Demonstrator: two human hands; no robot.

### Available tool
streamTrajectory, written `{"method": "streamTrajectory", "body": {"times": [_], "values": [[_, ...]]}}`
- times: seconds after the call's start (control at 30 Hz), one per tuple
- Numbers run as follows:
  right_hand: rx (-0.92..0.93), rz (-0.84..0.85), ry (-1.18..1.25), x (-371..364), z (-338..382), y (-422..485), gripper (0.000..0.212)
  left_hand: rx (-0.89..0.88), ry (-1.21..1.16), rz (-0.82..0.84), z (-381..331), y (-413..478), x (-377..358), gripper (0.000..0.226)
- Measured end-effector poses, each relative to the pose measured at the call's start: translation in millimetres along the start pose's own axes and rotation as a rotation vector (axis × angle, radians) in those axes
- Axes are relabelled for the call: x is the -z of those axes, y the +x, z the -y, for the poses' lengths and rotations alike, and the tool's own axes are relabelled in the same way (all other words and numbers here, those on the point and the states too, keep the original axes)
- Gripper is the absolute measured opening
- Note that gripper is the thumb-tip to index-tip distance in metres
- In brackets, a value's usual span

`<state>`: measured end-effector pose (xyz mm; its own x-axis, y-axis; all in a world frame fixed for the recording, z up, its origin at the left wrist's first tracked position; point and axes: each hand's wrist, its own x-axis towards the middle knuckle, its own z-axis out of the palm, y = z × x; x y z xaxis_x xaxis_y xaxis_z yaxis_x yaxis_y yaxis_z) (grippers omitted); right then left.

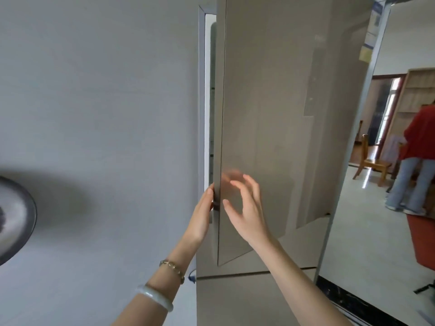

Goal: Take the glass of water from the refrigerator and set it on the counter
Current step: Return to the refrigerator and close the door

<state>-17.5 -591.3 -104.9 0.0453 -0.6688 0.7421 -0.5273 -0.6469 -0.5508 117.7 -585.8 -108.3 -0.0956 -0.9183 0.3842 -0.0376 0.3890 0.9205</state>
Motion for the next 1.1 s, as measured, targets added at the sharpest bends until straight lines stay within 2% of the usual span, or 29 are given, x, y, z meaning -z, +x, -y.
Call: {"method": "streamTrajectory", "body": {"times": [0.13,0.23,0.47,0.6,0.83,1.0,1.1], "values": [[0.118,0.160,-0.210,-12.2,-14.3,35.2,0.060,0.024,-0.021,-0.004,13.1,30.8,15.3,0.044],[0.181,0.211,-0.304,-24.4,-30.1,56.1,0.061,0.038,-0.019,-0.034,23.8,54.8,25.8,0.046],[0.294,0.188,-0.475,-59.5,-71.5,96.8,0.055,-0.020,-0.054,-0.054,45.6,104.3,41.1,0.054],[0.331,0.198,-0.502,-73.7,-88.9,120.4,0.054,0.016,-0.061,-0.065,61.4,135.8,52.0,0.065],[0.345,0.180,-0.543,-91.2,-107.4,141.8,0.054,0.042,-0.095,-0.095,72.5,172.0,57.8,0.062],[0.370,0.160,-0.569,-92.5,-112.5,143.0,0.055,0.109,-0.044,-0.148,85.9,184.7,63.2,0.088],[0.355,0.170,-0.553,-91.4,-112.0,144.0,0.054,0.107,-0.027,-0.128,79.8,183.4,63.8,0.081]]}}
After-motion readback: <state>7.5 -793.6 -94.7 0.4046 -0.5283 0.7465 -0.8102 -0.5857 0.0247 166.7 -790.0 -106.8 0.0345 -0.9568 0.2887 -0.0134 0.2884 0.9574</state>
